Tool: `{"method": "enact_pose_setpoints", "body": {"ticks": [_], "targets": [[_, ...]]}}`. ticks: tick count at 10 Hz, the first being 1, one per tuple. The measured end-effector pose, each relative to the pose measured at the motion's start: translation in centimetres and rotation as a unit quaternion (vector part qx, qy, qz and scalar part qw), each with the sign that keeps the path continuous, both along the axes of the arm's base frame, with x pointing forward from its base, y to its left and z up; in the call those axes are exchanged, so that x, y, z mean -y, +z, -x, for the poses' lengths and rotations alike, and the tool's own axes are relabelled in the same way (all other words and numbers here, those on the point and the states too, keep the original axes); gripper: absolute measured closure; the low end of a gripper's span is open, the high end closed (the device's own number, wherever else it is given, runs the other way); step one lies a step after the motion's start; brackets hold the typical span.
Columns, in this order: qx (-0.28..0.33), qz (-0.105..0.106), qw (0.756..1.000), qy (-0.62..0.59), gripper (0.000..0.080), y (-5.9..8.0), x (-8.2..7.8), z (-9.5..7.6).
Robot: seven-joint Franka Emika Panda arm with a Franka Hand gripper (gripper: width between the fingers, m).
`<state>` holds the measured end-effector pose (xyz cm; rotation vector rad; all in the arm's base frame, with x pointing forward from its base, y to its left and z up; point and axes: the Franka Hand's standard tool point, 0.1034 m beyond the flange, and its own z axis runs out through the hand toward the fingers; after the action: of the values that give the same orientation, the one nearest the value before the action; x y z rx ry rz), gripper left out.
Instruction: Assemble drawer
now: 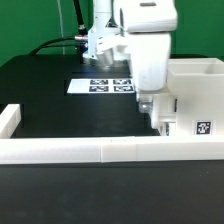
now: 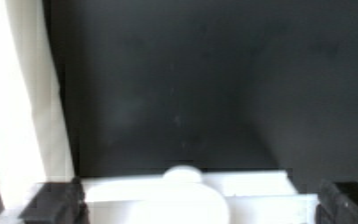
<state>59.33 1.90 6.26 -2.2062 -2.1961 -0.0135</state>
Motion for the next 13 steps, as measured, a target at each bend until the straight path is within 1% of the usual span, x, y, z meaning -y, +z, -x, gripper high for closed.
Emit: {"method": "enact_pose_setpoints", "body": {"ticks": [2, 3, 6, 7, 8, 10, 12, 13], "targets": [[-0.003, 0.000, 1.000, 0.004, 0.0150, 0.0, -1.5, 0.1], [-0.005, 0.001, 1.000, 0.007, 0.0150, 0.1, -1.8, 0.2], [-0.015, 0.003, 1.000, 0.006, 0.0150, 0.1, -1.8, 0.6], [-0.017, 0.005, 1.000, 0.008, 0.0150, 0.1, -1.3, 0.8], [-0.019, 0.008, 1.000, 0.016, 0.0150, 0.2, 0.2, 1.4], [-0.021, 0.016, 0.999, 0.026, 0.0150, 1.0, 3.8, 2.5], [-0.012, 0.026, 0.999, 0.019, 0.0150, 1.7, 5.9, 3.5], [-0.006, 0.030, 1.000, 0.004, 0.0150, 2.1, 6.5, 4.4]]}}
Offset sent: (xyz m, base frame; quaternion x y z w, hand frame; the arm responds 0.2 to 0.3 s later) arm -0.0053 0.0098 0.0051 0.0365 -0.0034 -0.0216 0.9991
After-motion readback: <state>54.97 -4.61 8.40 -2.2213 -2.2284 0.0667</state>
